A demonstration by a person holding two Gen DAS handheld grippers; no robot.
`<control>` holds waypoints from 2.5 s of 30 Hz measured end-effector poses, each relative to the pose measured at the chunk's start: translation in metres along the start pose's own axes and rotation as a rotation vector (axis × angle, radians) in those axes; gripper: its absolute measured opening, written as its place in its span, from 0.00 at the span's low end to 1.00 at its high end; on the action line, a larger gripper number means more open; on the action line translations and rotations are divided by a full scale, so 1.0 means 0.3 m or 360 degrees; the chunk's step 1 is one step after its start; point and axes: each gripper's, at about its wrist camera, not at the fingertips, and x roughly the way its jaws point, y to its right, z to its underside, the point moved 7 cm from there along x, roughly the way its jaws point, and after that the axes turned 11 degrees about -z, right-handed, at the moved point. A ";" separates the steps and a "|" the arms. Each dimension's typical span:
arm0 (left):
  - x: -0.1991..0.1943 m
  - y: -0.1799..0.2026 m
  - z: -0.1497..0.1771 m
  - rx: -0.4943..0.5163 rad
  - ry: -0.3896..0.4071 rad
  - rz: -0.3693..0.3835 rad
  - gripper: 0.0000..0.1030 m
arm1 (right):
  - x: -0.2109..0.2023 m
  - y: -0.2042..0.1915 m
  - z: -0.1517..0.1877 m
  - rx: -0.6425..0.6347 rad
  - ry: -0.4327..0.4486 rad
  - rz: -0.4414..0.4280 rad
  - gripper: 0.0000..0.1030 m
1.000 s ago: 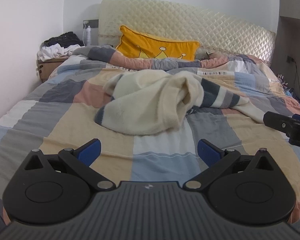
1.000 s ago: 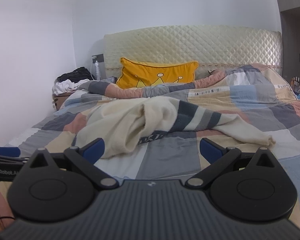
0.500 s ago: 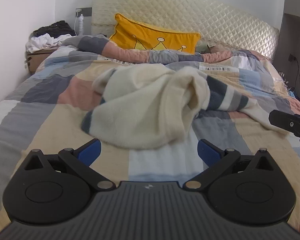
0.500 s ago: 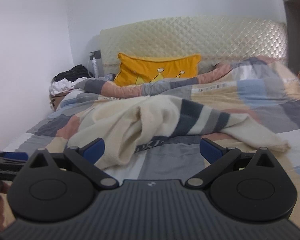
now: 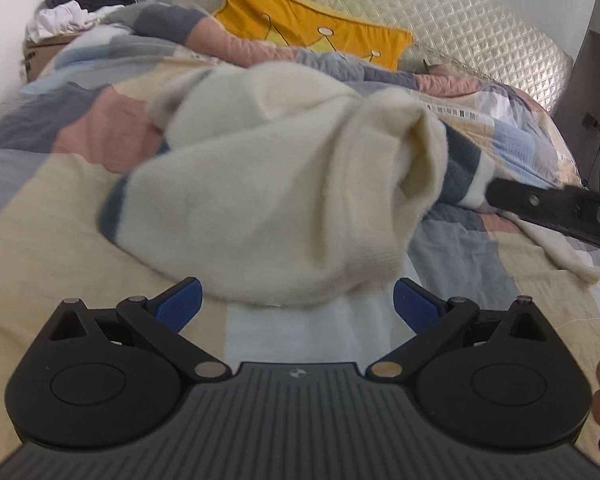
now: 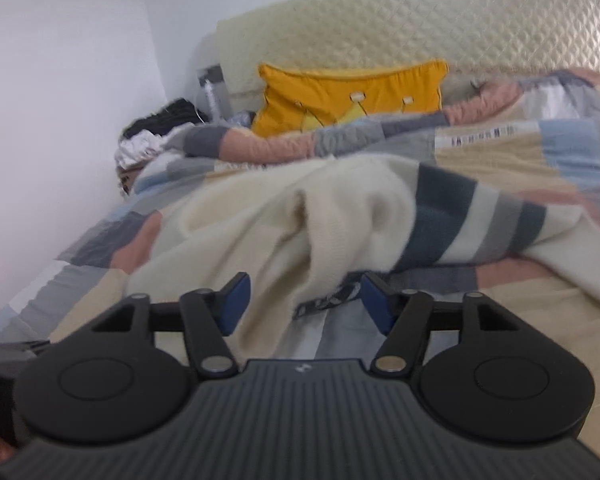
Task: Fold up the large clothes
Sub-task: 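Reach both tools down toward the cream sweater's bunched fabric, then close the left tool on the sweater while the right tool grasps it too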
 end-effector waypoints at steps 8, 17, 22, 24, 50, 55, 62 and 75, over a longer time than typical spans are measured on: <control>0.110 0.054 0.007 0.0003 0.0052 0.0057 0.99 | 0.177 0.065 0.039 0.0245 0.0036 -0.0122 0.38; 0.158 0.016 0.006 -0.0064 0.0088 -0.0021 0.76 | 0.273 0.121 0.077 0.0358 0.0060 -0.0145 0.10; 0.109 0.055 0.000 -0.0007 0.0087 0.0068 0.20 | 0.249 0.131 0.075 0.0374 0.0060 -0.0125 0.07; 0.086 0.035 -0.014 -0.0061 0.0095 0.0077 0.15 | 0.226 0.127 0.070 0.0355 0.0047 -0.0099 0.07; -0.577 -0.168 0.104 -0.0379 0.0230 0.0234 0.00 | -0.337 -0.233 0.194 0.0012 -0.0068 -0.0080 0.03; -0.488 -0.135 0.142 -0.0310 0.0093 0.0157 0.13 | -0.318 -0.222 0.157 -0.0063 -0.0081 -0.0033 0.32; -0.348 -0.124 0.148 -0.0349 0.0004 0.0151 0.49 | -0.211 -0.172 0.132 -0.0203 -0.0077 0.0036 0.72; -0.139 0.046 0.174 0.0046 0.0020 0.0066 0.54 | 0.104 -0.039 0.166 -0.0312 -0.0184 0.0146 0.38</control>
